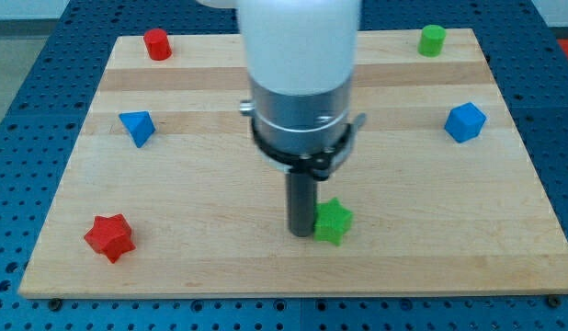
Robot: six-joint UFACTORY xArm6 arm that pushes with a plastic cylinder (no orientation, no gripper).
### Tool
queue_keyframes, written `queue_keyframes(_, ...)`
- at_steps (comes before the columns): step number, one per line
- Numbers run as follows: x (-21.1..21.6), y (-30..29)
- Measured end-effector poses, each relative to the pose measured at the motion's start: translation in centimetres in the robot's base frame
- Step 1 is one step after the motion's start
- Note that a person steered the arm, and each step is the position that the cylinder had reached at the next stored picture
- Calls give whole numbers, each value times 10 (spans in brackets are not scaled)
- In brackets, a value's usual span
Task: Slide yellow hexagon towards bottom center
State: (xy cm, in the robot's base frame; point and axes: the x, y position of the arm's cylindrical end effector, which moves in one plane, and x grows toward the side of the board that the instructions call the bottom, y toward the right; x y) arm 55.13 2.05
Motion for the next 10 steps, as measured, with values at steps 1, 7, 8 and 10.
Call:
queue_keyframes(1, -9, 53)
queue_keyframes(7, -160, -3)
queue_keyframes(8, -157, -20)
queue_keyframes(10, -143, -20)
